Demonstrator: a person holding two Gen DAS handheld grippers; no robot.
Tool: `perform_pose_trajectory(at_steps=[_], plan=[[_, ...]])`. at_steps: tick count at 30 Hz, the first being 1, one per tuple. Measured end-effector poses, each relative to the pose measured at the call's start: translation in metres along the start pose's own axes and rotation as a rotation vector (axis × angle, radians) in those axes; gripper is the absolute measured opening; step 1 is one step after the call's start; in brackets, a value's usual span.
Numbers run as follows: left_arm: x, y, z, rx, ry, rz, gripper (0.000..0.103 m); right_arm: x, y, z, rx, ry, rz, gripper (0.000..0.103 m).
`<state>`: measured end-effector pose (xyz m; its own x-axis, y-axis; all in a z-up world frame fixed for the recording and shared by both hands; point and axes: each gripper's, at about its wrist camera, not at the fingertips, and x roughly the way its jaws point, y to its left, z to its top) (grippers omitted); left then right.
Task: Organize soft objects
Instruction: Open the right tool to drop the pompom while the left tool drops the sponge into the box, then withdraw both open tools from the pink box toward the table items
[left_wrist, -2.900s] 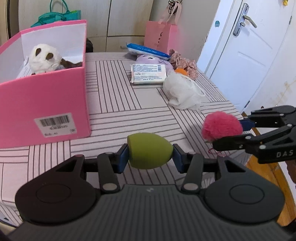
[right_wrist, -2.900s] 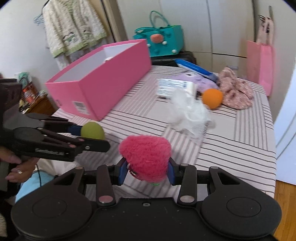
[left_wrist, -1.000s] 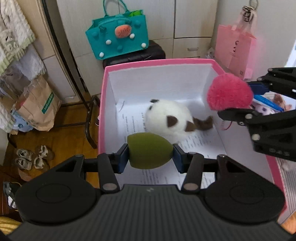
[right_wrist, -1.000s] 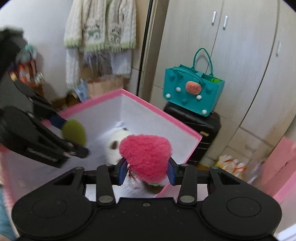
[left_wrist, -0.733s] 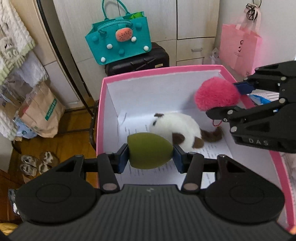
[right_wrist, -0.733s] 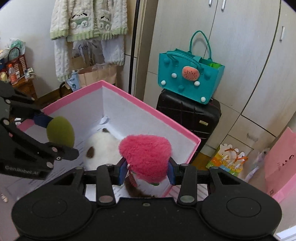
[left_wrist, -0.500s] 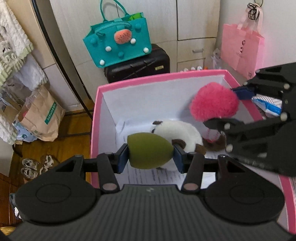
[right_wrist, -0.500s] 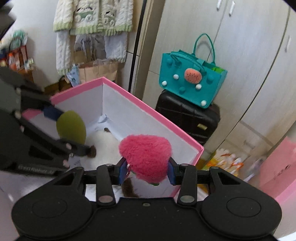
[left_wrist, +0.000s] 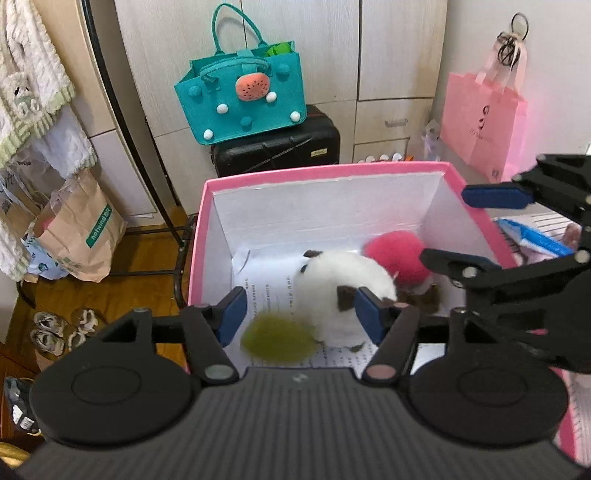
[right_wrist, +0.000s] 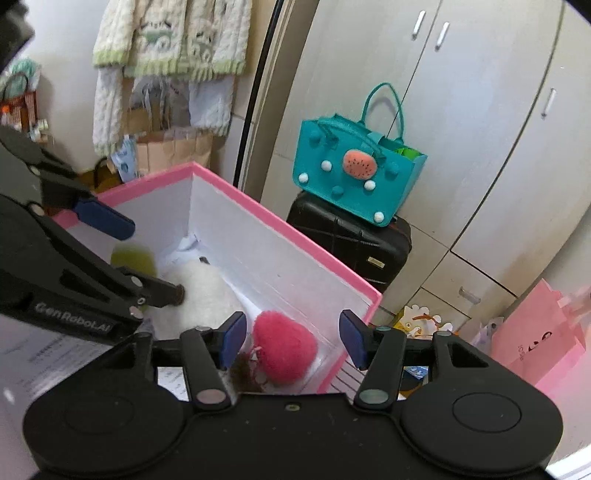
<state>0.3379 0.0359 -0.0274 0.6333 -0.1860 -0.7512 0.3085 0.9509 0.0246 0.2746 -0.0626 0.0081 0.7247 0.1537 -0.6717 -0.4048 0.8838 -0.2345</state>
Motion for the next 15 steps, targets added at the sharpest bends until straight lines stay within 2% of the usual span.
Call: perform_pose_trajectory(at_steps=[5,8,15], plan=[[-0.03,-0.006,-0.009,0.025,-0.029,-0.005,0.071,-0.042,-0.012,-0.01,0.078,-0.016,0.072,0.061],[-0.054,-0.011,-0.019,0.044,-0.029,-0.016,0.072,-0.068,-0.02,-0.019,0.129,0.013,0.119,0.061],[-0.108,-0.02,-0.043,0.073,0.005,-0.107,0.072,-0.128,-0.036,-0.039,0.2,0.0,0.246,0.061]])
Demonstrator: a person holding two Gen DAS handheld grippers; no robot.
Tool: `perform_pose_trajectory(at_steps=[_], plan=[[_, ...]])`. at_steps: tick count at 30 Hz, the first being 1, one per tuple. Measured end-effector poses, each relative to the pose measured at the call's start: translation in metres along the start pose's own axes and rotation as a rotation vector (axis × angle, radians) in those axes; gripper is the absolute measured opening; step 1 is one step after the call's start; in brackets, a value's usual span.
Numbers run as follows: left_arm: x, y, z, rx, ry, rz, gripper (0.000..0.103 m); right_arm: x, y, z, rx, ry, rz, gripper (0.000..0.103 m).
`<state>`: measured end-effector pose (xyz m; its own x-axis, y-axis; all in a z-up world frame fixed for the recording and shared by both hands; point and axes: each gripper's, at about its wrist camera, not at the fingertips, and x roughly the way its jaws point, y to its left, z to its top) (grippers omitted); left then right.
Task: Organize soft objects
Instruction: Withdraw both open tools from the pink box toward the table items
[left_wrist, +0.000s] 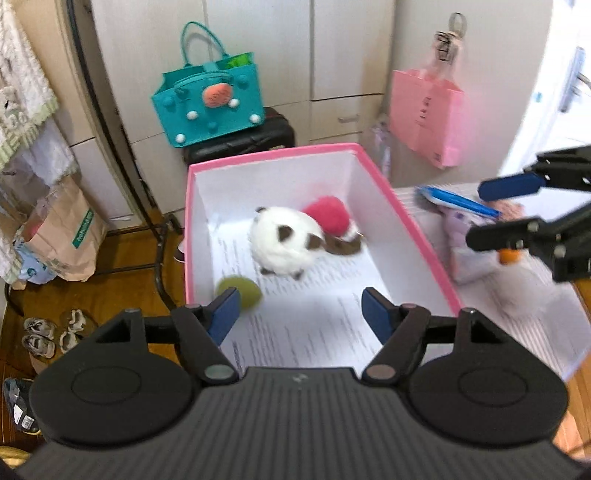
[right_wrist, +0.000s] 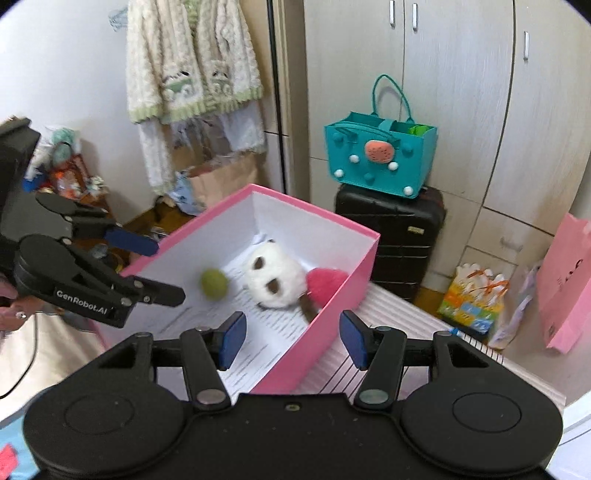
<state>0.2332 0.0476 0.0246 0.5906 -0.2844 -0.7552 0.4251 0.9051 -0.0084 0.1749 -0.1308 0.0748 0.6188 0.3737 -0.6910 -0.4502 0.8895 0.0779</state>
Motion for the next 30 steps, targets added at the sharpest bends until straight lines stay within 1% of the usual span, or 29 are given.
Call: perform_pose_trajectory(at_steps=[3,7,11,17,19,21,23,25,27,30], plan=[[-0.021,-0.009,-0.007,0.018,-0.013,0.014,0.077,-0.024,0.003,-0.008,-0.003,-0.013,0.034,0.061],[-0.047,-0.022,-0.015,0.053,-0.04,0.01,0.081,-0.053,0.006,-0.016,-0.004,-0.039,0.08,0.061],[-0.071,-0.04,-0.025,0.09,-0.06,-0.023,0.084,-0.075,0.012,-0.029,-0.023,-0.053,0.078,0.062],[-0.09,-0.07,-0.042,0.166,-0.051,-0.074,0.086,-0.102,0.014,-0.054,-0.038,-0.069,0.073,0.062],[-0.092,-0.078,-0.048,0.19,-0.055,-0.081,0.088,-0.11,0.015,-0.064,-0.038,-0.075,0.076,0.065],[-0.094,-0.089,-0.056,0.242,-0.078,-0.073,0.091,-0.118,0.014,-0.076,-0.046,-0.082,0.098,0.07],[-0.092,-0.099,-0.064,0.291,-0.097,-0.043,0.092,-0.123,0.013,-0.089,-0.052,-0.092,0.088,0.07],[-0.089,-0.108,-0.071,0.326,-0.098,-0.02,0.092,-0.126,0.013,-0.105,-0.057,-0.086,0.066,0.07],[-0.083,-0.113,-0.077,0.353,-0.095,-0.03,0.092,-0.126,0.013,-0.119,-0.053,-0.079,0.059,0.07],[-0.075,-0.121,-0.084,0.35,-0.077,-0.06,0.092,-0.125,0.009,-0.141,-0.01,-0.058,0.062,0.071]])
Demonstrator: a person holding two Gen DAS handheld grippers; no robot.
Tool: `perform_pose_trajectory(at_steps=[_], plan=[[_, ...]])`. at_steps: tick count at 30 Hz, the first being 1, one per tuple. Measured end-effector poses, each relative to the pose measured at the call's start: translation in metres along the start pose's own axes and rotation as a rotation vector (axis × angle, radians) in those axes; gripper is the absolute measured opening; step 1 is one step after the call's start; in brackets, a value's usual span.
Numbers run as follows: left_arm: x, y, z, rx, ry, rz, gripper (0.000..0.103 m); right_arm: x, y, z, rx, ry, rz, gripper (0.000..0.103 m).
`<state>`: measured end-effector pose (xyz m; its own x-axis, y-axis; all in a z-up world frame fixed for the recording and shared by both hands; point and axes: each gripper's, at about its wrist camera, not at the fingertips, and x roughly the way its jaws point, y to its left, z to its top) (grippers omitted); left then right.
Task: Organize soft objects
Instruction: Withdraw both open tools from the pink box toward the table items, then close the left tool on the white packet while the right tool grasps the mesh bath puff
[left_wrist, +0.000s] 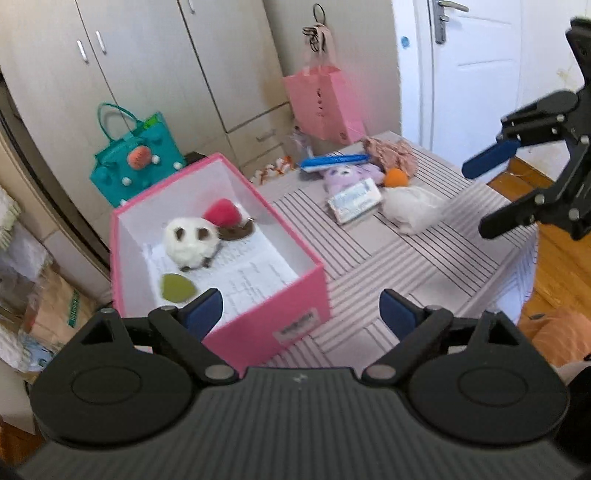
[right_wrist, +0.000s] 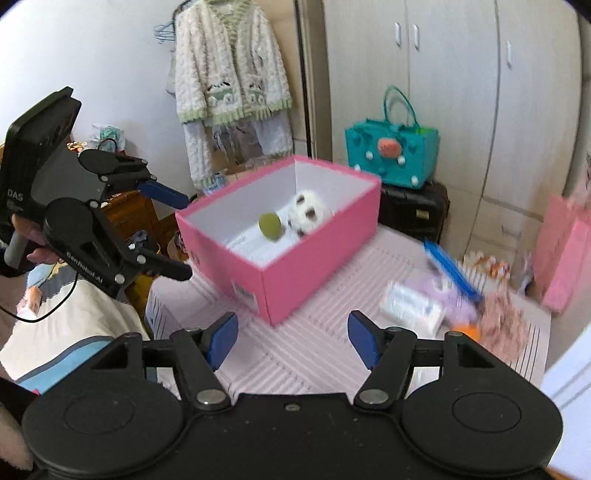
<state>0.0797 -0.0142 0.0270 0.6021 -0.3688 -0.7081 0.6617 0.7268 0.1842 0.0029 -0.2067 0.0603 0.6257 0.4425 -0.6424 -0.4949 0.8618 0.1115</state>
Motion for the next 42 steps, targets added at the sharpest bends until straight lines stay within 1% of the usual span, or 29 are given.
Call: perform_pose_trajectory(at_steps=[2,4,5,7,11,15,17,18,20,21,23,26,28,31,33,36,37,39,41,42], plan=[[0.005,-0.006,-0.003,-0.006,0.004,-0.029,0.092,0.001,-0.003,-0.014,0.024,0.01,-0.007,0.073],[0.009,-0.014,-0.006,-0.009,0.002,-0.047,0.093,0.003,-0.007,-0.027,0.047,0.016,-0.015,0.079],[0.011,-0.017,-0.007,-0.012,0.002,-0.054,0.093,0.004,-0.009,-0.034,0.059,0.015,-0.022,0.08],[0.016,-0.022,-0.007,-0.012,-0.002,-0.076,0.097,0.005,-0.014,-0.046,0.073,0.02,-0.034,0.081],[0.03,-0.032,-0.003,-0.018,-0.001,-0.115,0.098,0.01,-0.025,-0.063,0.112,0.024,-0.059,0.081],[0.043,-0.041,0.004,-0.045,-0.016,-0.133,0.098,0.017,-0.034,-0.077,0.117,-0.021,-0.124,0.089],[0.048,-0.043,0.008,-0.083,-0.046,-0.136,0.098,0.021,-0.037,-0.082,0.106,-0.053,-0.156,0.089],[0.051,-0.043,0.01,-0.118,-0.065,-0.129,0.098,0.023,-0.04,-0.086,0.096,-0.074,-0.178,0.089],[0.058,-0.041,0.015,-0.2,-0.104,-0.122,0.098,0.032,-0.048,-0.089,0.084,-0.087,-0.217,0.089],[0.062,-0.042,0.018,-0.218,-0.113,-0.119,0.098,0.034,-0.053,-0.09,0.091,-0.092,-0.231,0.089],[0.072,-0.046,0.024,-0.232,-0.118,-0.124,0.098,0.042,-0.062,-0.092,0.099,-0.12,-0.24,0.089],[0.086,-0.055,0.032,-0.246,-0.132,-0.119,0.098,0.051,-0.067,-0.095,0.062,-0.176,-0.263,0.089],[0.096,-0.059,0.037,-0.252,-0.135,-0.122,0.098,0.059,-0.068,-0.096,0.034,-0.195,-0.271,0.089],[0.114,-0.063,0.047,-0.279,-0.128,-0.121,0.098,0.073,-0.076,-0.093,0.056,-0.179,-0.254,0.089],[0.125,-0.064,0.054,-0.3,-0.138,-0.09,0.098,0.084,-0.083,-0.091,0.077,-0.164,-0.27,0.089],[0.144,-0.066,0.063,-0.324,-0.143,-0.042,0.098,0.098,-0.093,-0.086,0.085,-0.138,-0.322,0.089],[0.15,-0.067,0.066,-0.343,-0.143,-0.026,0.098,0.101,-0.096,-0.085,0.097,-0.132,-0.322,0.089],[0.164,-0.066,0.071,-0.376,-0.146,-0.01,0.098,0.106,-0.105,-0.082,0.141,-0.124,-0.285,0.089],[0.178,-0.067,0.076,-0.387,-0.145,0.014,0.098,0.11,-0.111,-0.083,0.178,-0.113,-0.255,0.087],[0.184,-0.068,0.078,-0.384,-0.144,0.025,0.098,0.111,-0.112,-0.084,0.177,-0.106,-0.244,0.079]])
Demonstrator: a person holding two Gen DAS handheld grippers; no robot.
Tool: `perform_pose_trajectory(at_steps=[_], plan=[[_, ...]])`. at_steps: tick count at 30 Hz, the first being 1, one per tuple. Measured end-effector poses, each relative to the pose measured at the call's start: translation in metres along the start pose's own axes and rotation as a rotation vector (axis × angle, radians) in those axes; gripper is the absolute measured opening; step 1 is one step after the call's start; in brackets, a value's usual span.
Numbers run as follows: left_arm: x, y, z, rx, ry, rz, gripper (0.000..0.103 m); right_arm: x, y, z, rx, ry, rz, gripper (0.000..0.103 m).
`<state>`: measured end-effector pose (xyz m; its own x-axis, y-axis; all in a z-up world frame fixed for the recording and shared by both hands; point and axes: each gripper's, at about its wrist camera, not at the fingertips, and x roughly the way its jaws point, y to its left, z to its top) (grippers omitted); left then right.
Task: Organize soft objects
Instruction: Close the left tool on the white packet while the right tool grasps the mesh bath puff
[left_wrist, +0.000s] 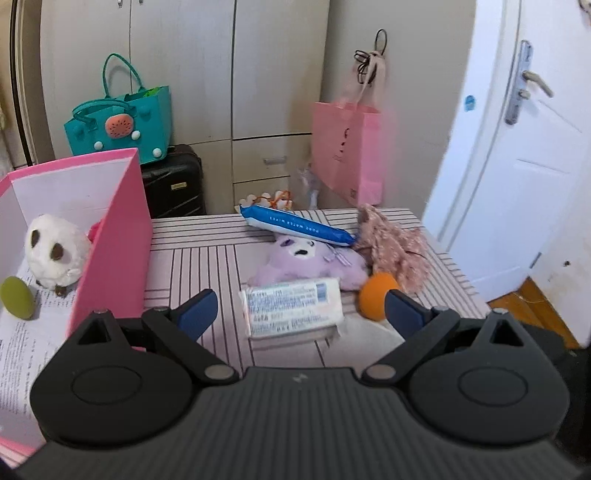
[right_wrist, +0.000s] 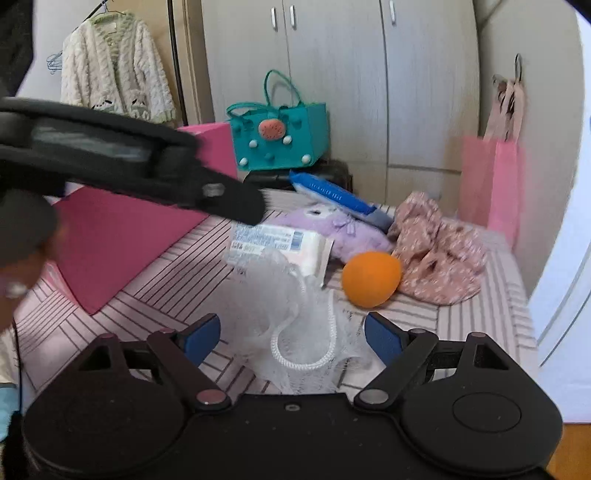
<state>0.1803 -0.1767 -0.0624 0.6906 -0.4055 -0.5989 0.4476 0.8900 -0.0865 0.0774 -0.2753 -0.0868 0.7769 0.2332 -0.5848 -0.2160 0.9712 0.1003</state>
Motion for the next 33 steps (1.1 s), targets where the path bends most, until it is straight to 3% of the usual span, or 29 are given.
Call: perform_pose_trajectory(at_steps=[4,7,11,16,21,24,28,31,33], plan=[[0.023,-0.003,-0.002,0.009,0.009,0.033,0.098,-0.003,0.001,-0.006,-0.029,-0.014,-0.012,0.056],[0.041,-0.011,-0.005,0.042,0.034,0.073,0.098,-0.006,-0.001,-0.008,-0.026,-0.019,-0.005,0.05],[0.054,-0.017,-0.008,0.056,0.029,0.089,0.098,-0.005,-0.005,-0.01,-0.031,-0.008,-0.009,0.049],[0.067,-0.011,-0.006,-0.045,0.048,0.093,0.098,-0.004,-0.007,-0.011,-0.018,-0.001,0.01,0.05],[0.076,-0.004,-0.011,-0.054,0.069,0.123,0.098,-0.003,-0.008,-0.01,-0.019,0.012,0.025,0.054],[0.075,-0.004,-0.016,-0.057,0.071,0.1,0.093,-0.003,-0.008,-0.008,-0.03,0.023,0.031,0.058],[0.072,-0.001,-0.019,-0.09,0.065,0.078,0.077,0.003,-0.006,-0.007,-0.053,0.025,0.031,0.068],[0.068,0.001,-0.021,-0.104,0.051,0.087,0.076,0.006,-0.005,-0.006,-0.065,0.023,0.033,0.065],[0.065,0.004,-0.023,-0.115,0.038,0.089,0.076,0.005,-0.003,-0.006,-0.07,0.012,0.036,0.052]])
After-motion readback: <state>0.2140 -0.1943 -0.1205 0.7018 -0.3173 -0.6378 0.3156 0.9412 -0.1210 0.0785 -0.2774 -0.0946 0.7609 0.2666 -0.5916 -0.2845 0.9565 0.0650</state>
